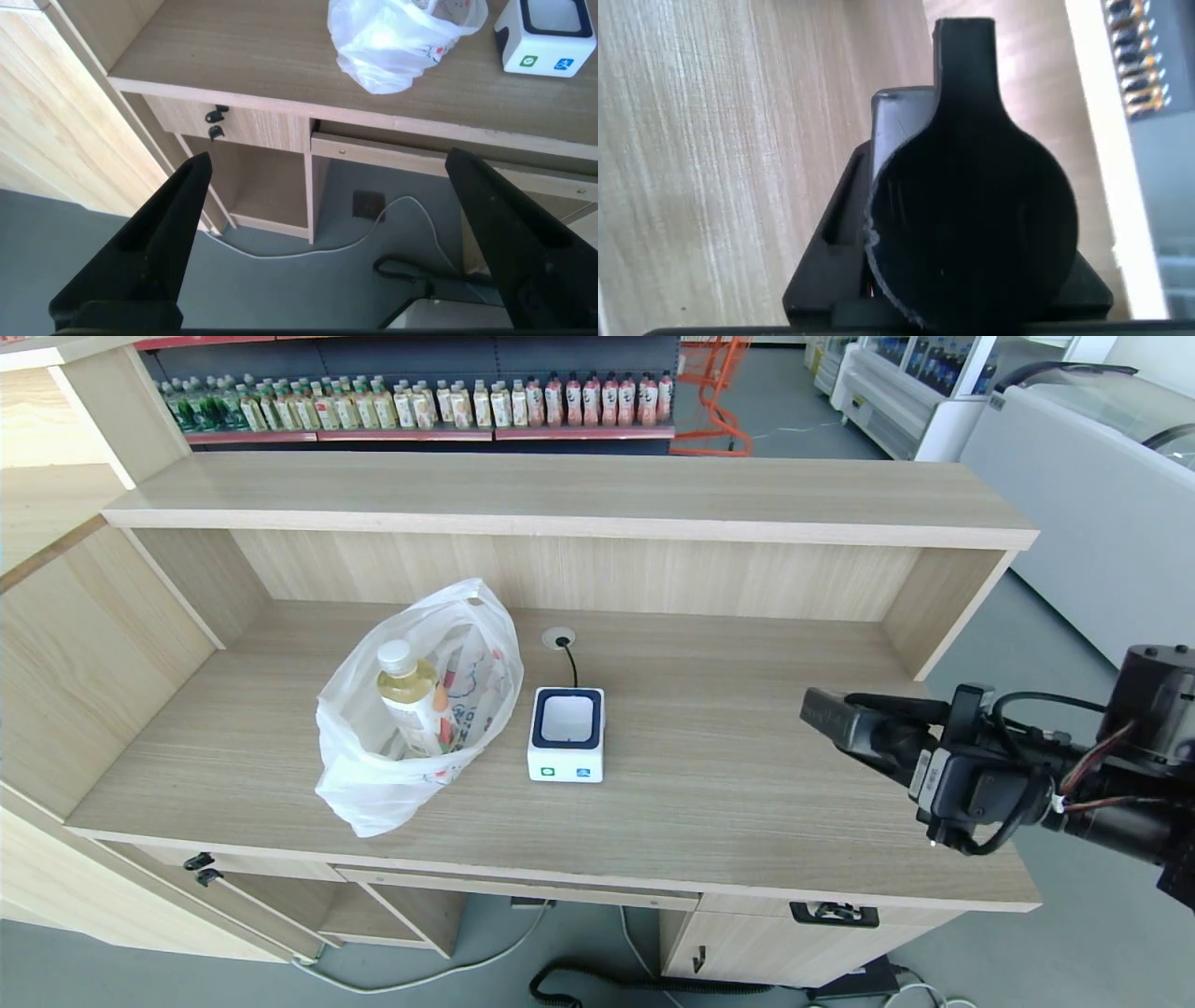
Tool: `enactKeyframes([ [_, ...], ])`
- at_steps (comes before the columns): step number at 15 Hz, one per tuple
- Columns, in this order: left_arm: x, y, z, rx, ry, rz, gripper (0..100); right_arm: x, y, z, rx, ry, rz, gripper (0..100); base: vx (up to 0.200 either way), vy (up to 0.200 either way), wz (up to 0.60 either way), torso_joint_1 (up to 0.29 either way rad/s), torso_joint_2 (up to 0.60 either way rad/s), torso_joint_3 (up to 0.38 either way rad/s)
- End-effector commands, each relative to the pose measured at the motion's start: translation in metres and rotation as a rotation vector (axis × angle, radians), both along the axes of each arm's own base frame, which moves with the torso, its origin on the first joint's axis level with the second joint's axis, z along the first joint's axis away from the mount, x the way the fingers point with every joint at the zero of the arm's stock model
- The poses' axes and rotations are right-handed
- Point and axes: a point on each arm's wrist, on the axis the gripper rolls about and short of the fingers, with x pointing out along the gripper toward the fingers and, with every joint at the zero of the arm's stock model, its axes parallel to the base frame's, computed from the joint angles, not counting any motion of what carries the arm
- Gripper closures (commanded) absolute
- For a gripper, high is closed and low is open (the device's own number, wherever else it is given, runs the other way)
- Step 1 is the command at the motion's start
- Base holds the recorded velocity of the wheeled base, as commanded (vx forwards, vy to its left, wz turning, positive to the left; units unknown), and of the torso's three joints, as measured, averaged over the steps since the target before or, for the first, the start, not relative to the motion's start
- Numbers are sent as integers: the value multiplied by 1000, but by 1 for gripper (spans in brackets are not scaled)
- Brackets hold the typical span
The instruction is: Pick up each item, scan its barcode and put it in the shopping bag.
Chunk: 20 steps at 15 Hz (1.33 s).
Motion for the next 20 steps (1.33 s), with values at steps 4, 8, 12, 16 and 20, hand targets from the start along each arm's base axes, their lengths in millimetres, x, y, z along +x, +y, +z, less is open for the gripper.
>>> enactKeyframes([
  [4,0,0,0,0,0,0,0,-25,30,-5,-389,-502,571,100,0,0,0,0,0,0],
  [8,0,0,0,0,0,0,0,-43,62,-23,-483,-711,864,100,0,0,0,0,0,0],
  [12,0,0,0,0,0,0,0,-51,61,-30,-527,-708,917,100,0,0,0,0,0,0],
  [16,0,0,0,0,0,0,0,-57,65,-27,-533,-780,950,100,0,0,0,0,0,0],
  [20,0,0,0,0,0,0,0,-58,67,-27,-529,-795,961,100,0,0,0,0,0,0],
])
